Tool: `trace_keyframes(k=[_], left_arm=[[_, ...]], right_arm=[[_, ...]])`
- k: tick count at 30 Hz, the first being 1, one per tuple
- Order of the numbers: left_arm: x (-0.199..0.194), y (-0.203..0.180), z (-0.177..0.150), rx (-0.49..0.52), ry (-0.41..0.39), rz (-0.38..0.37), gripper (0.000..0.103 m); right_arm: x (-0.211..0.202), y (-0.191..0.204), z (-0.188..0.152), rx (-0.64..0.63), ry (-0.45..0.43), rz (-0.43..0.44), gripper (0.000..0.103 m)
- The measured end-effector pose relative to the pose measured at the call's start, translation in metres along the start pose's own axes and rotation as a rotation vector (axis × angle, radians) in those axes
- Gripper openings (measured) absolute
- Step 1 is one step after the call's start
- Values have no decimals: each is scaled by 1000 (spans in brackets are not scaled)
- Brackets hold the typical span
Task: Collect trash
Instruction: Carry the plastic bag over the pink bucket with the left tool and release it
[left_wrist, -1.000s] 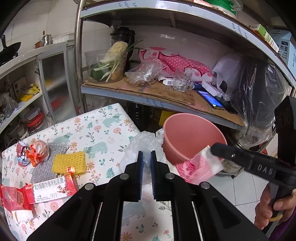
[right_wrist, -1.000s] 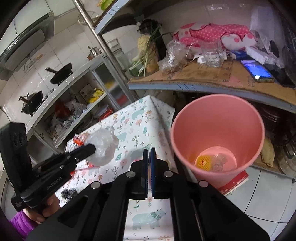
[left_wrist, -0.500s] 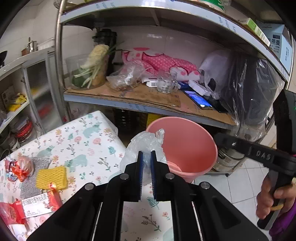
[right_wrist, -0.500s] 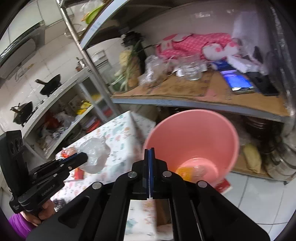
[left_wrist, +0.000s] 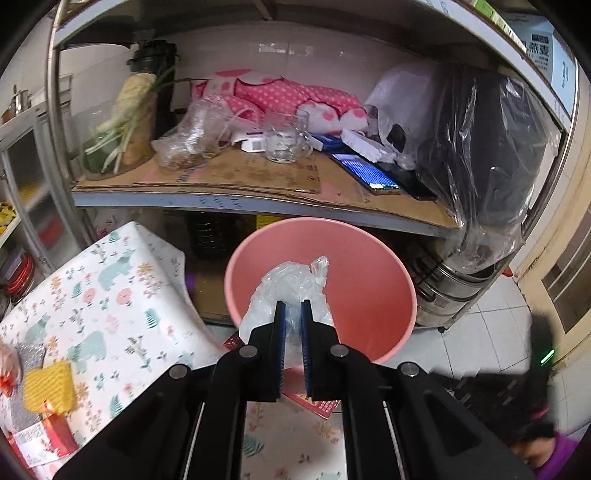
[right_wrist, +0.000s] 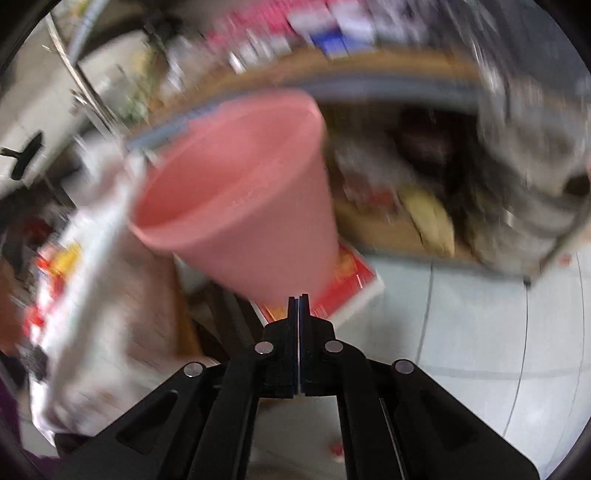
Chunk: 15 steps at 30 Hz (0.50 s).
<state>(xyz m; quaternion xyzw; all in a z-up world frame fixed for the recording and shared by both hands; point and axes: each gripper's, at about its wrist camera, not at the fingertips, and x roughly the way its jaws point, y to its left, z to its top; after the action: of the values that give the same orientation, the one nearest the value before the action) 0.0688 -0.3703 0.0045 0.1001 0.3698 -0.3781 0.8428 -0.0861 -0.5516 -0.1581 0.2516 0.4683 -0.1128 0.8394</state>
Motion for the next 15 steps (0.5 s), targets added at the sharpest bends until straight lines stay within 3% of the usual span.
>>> trace_keyframes(k=[6, 8, 15], left_arm=[[24, -8, 6, 31, 39, -3, 7], [33, -12, 7, 54, 53, 3, 7], [53, -20, 15, 65, 68, -5, 10]], right_arm=[[87, -48, -68, 81, 280, -18, 5], [105, -61, -91, 107, 356, -22, 26], [154, -110, -180, 330, 597, -21, 50]])
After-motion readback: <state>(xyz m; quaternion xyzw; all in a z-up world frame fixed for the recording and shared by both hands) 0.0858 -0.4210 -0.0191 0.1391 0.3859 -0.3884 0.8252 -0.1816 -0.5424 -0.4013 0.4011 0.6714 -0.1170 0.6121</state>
